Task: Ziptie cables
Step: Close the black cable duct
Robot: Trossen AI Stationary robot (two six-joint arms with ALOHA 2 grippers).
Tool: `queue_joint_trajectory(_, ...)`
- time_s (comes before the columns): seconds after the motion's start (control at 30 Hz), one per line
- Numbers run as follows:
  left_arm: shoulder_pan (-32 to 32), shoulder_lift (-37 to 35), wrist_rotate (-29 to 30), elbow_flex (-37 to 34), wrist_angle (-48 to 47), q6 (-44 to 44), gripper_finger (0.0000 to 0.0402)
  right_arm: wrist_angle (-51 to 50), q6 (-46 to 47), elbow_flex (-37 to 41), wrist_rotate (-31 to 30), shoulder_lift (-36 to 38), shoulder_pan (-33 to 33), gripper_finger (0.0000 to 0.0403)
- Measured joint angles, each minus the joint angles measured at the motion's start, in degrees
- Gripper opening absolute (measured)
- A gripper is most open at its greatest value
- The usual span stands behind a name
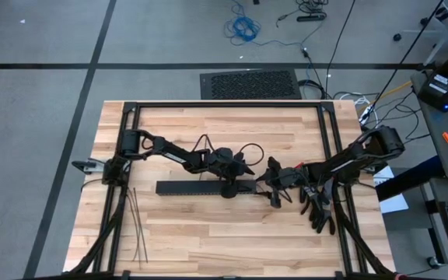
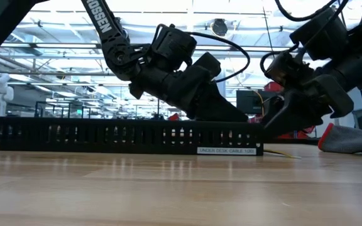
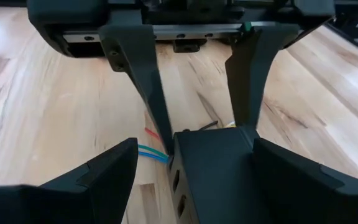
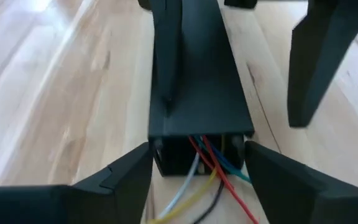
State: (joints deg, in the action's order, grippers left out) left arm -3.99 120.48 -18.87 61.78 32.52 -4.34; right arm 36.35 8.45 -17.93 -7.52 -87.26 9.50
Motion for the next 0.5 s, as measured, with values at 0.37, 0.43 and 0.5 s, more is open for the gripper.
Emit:
queue_joint_trajectory(0.37,0.0,2.1,-0.2,0.0,3.2,1.3,0.0313,-4.7,1.1,0.0,-0.4,1.3,0.0,0.0294)
queue_joint_trajectory(0.43,0.0,2.2,-0.4,0.2,3.6,1.2,0.0313,-3.6,0.8,0.0,-0.2,0.9,0.0,0.0293)
queue_joint_trajectory(0.5,0.0,2.2,-0.4,0.4,3.5,1.2,0.0313,-2.8,0.8,0.0,-0.2,0.2,0.0,0.0291)
